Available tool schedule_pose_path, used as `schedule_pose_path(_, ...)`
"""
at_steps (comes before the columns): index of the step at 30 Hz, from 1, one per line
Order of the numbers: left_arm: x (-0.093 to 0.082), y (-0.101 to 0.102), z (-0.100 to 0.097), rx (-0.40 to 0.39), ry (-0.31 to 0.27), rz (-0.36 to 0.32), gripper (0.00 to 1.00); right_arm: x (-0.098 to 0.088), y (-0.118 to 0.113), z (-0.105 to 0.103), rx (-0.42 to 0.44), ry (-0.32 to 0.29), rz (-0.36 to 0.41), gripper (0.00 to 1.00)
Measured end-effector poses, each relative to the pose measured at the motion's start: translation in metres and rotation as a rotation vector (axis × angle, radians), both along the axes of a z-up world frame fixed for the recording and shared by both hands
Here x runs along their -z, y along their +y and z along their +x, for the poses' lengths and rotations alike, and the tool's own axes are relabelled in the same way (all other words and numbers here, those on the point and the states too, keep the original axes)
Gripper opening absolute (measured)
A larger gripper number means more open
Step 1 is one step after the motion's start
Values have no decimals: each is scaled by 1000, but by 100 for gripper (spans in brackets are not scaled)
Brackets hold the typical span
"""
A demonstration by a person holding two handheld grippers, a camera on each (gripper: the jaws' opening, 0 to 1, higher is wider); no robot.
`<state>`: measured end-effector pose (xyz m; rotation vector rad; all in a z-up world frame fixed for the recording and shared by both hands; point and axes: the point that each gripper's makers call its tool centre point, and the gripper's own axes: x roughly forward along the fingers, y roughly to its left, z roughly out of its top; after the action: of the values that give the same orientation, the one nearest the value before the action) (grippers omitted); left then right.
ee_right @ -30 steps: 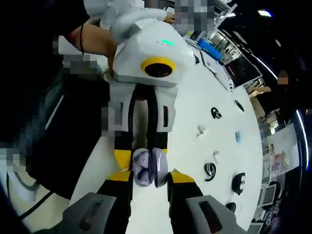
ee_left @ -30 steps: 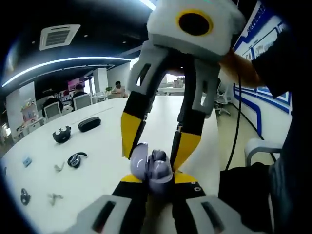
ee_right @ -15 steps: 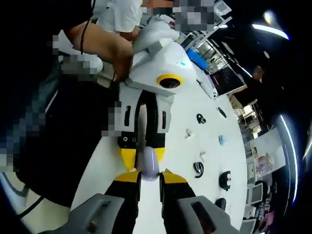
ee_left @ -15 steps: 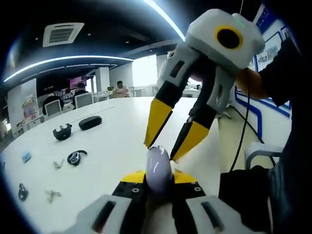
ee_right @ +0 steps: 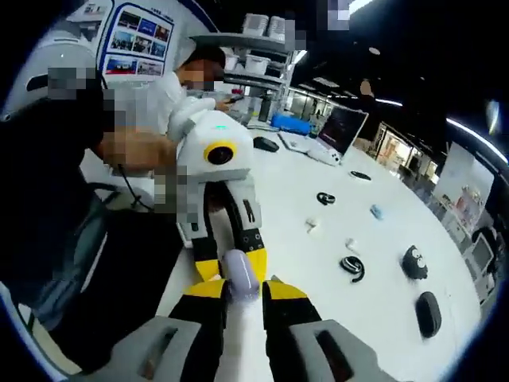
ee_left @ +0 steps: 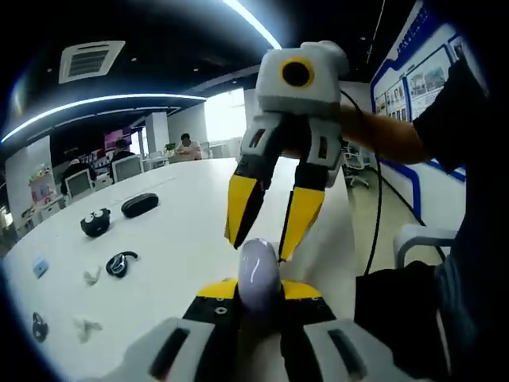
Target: Pick up the earbuds from the table and place the earbuds into the earbud case
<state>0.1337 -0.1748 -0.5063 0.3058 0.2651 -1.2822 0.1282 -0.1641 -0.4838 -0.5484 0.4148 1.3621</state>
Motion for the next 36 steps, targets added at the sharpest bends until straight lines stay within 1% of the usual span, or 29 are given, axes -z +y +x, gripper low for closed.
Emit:
schedule_pose_path(4, 0, 0, 0, 4, 11, -8, 20, 9, 3, -3, -24, 25, 10, 16)
schedule_pose_path(6, 0, 0, 1, 3, 19, -14, 20, 9, 8, -4, -28, 54, 46, 17)
schedule_pose_path(9, 1, 0, 1, 3, 31, -22, 20, 9, 11, -6, -38, 76, 79, 17)
schedule_pose_path(18, 1, -2, 4, 3, 65, -39, 20, 9, 12, -6, -54, 141, 157, 16)
schedule_pose_path(21, 1, -2, 6, -2, 74, -47, 21, 9, 13, -7, -43, 171, 183, 16)
schedule_pose_path(25, 1, -2, 7, -4, 104, -59, 22, 8, 14, -8, -34, 193, 209, 15)
schedule_pose_path(31, 0, -3, 6, -3, 95, -50, 27, 7, 13, -7, -1, 237, 228, 15)
schedule_pose_path(32, 1, -2, 6, -5, 94, -49, 28, 7, 13, -6, 16, 254, 233, 15)
schedule_pose_path(36, -2, 1, 6, -15, 111, -70, 28, 7, 11, -5, 43, 289, 243, 15)
